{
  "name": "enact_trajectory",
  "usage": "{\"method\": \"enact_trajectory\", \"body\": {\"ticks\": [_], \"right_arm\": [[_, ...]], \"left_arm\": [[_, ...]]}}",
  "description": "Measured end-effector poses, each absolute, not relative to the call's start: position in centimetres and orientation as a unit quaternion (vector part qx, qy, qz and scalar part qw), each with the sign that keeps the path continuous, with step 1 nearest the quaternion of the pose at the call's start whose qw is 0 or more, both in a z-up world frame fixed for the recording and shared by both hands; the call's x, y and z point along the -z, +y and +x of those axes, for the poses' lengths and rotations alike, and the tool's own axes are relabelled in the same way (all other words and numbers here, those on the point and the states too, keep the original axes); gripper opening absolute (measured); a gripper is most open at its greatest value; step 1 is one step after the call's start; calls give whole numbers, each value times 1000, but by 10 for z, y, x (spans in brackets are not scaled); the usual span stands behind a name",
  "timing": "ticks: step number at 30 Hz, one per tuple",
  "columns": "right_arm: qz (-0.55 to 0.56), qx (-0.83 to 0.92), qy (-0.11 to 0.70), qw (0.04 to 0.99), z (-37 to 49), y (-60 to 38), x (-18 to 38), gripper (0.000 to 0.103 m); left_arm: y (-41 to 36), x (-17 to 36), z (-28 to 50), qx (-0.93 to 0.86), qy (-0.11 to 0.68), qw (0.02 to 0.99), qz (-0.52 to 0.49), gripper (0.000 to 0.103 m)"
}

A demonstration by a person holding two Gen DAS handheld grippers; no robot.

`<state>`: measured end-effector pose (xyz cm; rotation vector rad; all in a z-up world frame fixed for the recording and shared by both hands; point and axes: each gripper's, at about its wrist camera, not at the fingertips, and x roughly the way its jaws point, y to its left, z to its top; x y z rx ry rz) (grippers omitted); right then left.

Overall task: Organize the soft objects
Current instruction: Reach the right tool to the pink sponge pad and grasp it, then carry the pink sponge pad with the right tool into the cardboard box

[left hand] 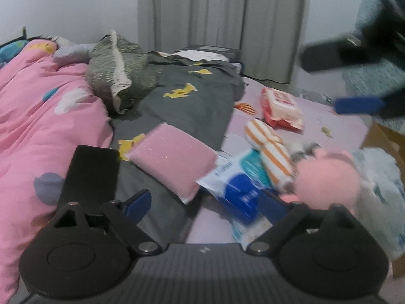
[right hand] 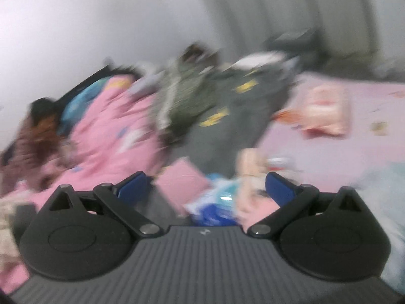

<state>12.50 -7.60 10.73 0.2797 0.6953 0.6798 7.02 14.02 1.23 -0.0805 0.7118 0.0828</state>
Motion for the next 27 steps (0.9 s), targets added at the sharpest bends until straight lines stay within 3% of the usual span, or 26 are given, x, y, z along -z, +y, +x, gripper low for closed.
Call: {"method": "enact_trajectory", "body": {"ticks": [3,6,8,10,21,27], "right_arm": [[102,-371,363,848,172,-39,-116,96],[51,-411,397,819,215,7,-105,84],[31,-431,425,795,239,34,-91,67],[15,-441,453,774,261,57,-74,57],[10,-470,529,706,312,102,4,49],[32,-487,518,703,310,107,-5,46]], "left_arm": [[155,-9,88,-40,360,930,-63,73],[170,-3,104,-36,374,922,-97,62],[178,2,115,-37,384,915,-112,57],[183,7,125,-34,399,908,-121,56],[200,31,162,-58,446,879,-158,60],[196,7,155,-77,424,894,-124,59]]}}
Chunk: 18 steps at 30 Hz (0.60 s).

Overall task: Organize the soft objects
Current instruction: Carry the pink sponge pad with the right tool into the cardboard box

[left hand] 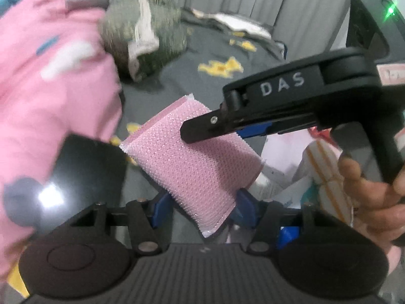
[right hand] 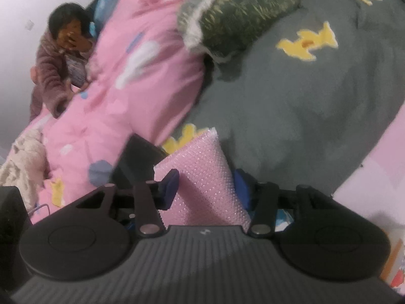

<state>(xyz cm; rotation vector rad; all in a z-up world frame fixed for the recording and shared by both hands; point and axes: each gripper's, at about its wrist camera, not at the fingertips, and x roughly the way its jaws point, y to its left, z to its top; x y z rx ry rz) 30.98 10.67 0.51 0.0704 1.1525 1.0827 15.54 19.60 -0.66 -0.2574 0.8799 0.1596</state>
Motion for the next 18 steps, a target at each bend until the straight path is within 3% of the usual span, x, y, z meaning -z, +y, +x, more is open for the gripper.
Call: {"method": "enact_trajectory", "body": {"ticks": [10,18], "right_arm": [[54,-492,427,757,280,54,-114,44],[137,-379,379,833,239,-143,-169,44]], "left_arm": [[140,-91,132,-14,348,936,-62,59],[-11,-120,149,194,354,915,-12,60]]}}
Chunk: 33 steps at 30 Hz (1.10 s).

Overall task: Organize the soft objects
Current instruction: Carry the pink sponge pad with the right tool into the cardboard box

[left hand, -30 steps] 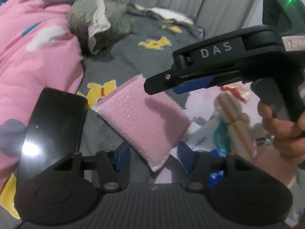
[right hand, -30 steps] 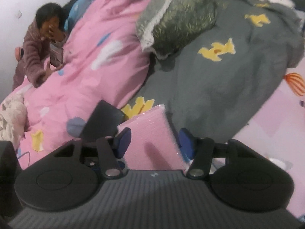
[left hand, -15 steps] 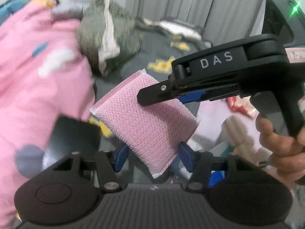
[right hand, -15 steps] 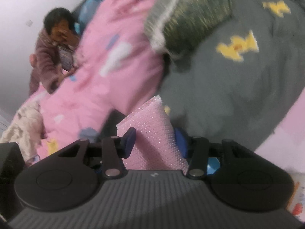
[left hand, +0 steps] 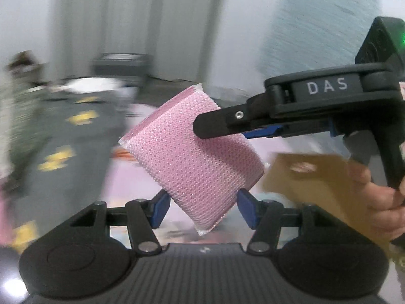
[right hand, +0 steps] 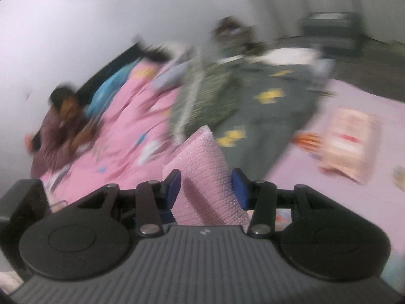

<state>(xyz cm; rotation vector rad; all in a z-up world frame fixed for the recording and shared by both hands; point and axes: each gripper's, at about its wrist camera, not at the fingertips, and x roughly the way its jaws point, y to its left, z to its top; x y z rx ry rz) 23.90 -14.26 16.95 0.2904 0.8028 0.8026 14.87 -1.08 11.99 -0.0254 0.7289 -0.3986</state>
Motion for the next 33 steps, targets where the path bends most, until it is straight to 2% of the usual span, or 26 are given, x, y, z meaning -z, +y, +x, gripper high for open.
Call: {"method": "enact_trajectory", "body": {"ticks": [7,13,19,21,26,33], "right_arm": [[261,-204,376,865,184,-351,-137,45],[328,-110,383,856,170,-458,-85,45],[372,-80,411,828,201,-504,-16,46],[384,-72,423,818,213,-510,7,46],[411,-52,465,782,236,-511,62,46],[408,-29,466,784,235,-507,75,46]], "left_arm": [[-179,-95,169,337,395,852,68,60],[-265,-57,203,363,436,815,122,60],[-296,-17,236,327,466,806,165,61],[-299,-10,243,304,463,813,180,66],[-290,-22,239,300,460,819,165,67],[-255,-51,235,305,437,835,136,71]]}}
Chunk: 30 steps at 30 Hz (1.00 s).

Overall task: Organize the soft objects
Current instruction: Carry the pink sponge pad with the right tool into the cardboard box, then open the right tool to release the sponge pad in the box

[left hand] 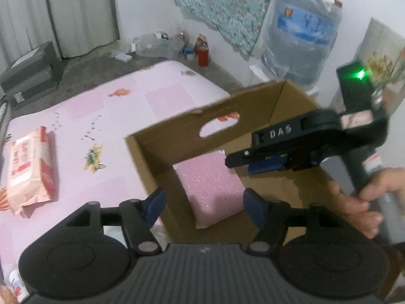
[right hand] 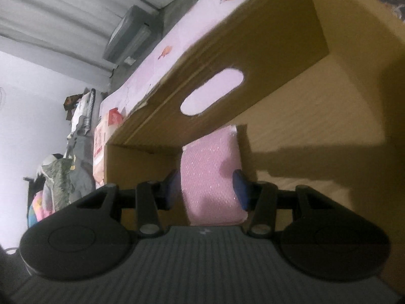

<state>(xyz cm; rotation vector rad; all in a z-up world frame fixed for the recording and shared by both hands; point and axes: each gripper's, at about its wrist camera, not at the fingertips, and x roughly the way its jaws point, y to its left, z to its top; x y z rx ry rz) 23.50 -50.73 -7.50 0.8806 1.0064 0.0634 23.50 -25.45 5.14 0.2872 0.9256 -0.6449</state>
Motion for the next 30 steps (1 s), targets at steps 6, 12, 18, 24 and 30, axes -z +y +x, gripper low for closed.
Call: {"method": "enact_trajectory", "body": {"ticks": [6,12,18,24,30], "right_arm": [[392,-3,497,774,247,-492,89,44],[380,-18,505,775,269,-455,101,37],[300,-28,503,810,280,-424,91,40],[292,-11,487,823,270,-425,70,56],[278,-12,443,853,243,-425,16,64]], "left_arm": [[-218,-76,232,301,420,849,109,82],[-157,-75,223,260,420,863,105,85],[-82,-62,211,195,433,878,62,85],[1,-62,189,124,431,894,-4,86],[64,-77,162,75,404,911,-32,86]]}}
